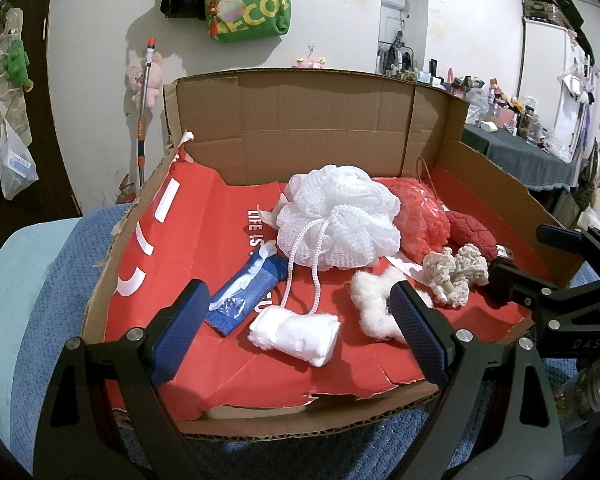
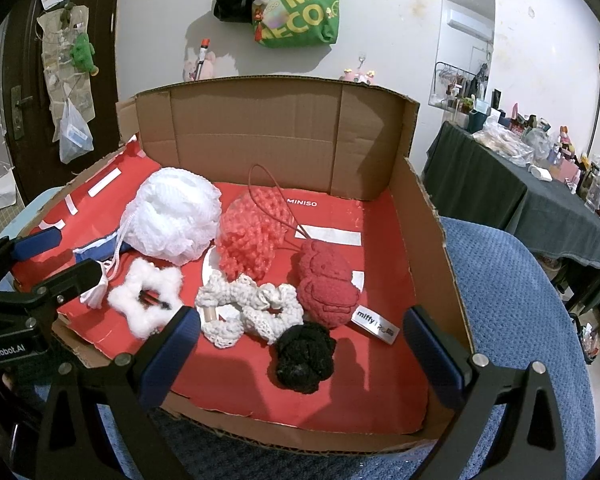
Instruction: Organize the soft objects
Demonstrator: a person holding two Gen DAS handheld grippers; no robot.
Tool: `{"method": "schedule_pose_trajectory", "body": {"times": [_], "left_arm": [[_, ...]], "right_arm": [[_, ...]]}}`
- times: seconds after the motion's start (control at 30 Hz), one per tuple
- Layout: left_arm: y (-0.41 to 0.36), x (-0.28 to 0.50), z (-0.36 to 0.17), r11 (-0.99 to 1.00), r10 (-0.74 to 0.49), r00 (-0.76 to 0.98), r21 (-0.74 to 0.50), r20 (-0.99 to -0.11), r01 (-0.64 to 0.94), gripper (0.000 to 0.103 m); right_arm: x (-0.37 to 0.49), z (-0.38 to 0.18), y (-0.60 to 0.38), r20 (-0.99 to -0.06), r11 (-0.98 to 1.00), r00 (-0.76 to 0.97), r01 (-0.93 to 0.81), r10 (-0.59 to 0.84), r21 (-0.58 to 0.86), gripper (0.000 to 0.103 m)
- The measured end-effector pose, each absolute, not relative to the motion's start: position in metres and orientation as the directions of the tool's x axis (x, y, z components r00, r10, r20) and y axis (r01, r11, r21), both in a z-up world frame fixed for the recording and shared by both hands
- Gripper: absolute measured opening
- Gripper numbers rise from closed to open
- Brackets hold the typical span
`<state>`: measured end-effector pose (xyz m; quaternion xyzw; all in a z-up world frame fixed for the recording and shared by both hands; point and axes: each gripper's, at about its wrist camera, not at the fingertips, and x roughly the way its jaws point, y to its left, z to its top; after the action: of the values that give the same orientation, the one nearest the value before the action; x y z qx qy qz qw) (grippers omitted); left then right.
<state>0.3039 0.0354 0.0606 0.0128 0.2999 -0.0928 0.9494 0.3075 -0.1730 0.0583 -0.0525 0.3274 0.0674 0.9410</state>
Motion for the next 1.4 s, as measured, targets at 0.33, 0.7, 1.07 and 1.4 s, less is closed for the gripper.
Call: {"method": "schedule_pose_trajectory", "body": {"times": [0.33, 0.7, 1.07, 1.4], "left_arm": [[0.036, 0.304, 0.061, 0.982, -0.170, 0.802, -0.032, -0.573, 0.185, 0.092], [0.036, 0.304, 0.061, 0.982, -0.169, 0.802, -0.032, -0.572, 0.184, 0.092], [0.031, 0.299, 0.066, 0.988, -0.119, 0.825, 0.020, -0.552, 0.156, 0.092], [0.038, 0.250, 0.118, 0.991, -0.030, 0.881, 0.097, -0.472, 0.086, 0.092]], "right_arm": [[0.307, 0.059, -0.173, -0.623, 0.986, 0.777, -0.161, 0.094, -0.053, 0.103], [0.307, 0.058, -0.174, -0.624, 0.985, 0.776, -0.159, 0.087, -0.061, 0.103], [0.304, 0.062, -0.178, -0.619, 0.986, 0.779, -0.162, 0.096, -0.051, 0.103], [0.274, 0.102, -0.214, -0.568, 0.995, 0.820, -0.099, 0.069, -0.023, 0.103]]}}
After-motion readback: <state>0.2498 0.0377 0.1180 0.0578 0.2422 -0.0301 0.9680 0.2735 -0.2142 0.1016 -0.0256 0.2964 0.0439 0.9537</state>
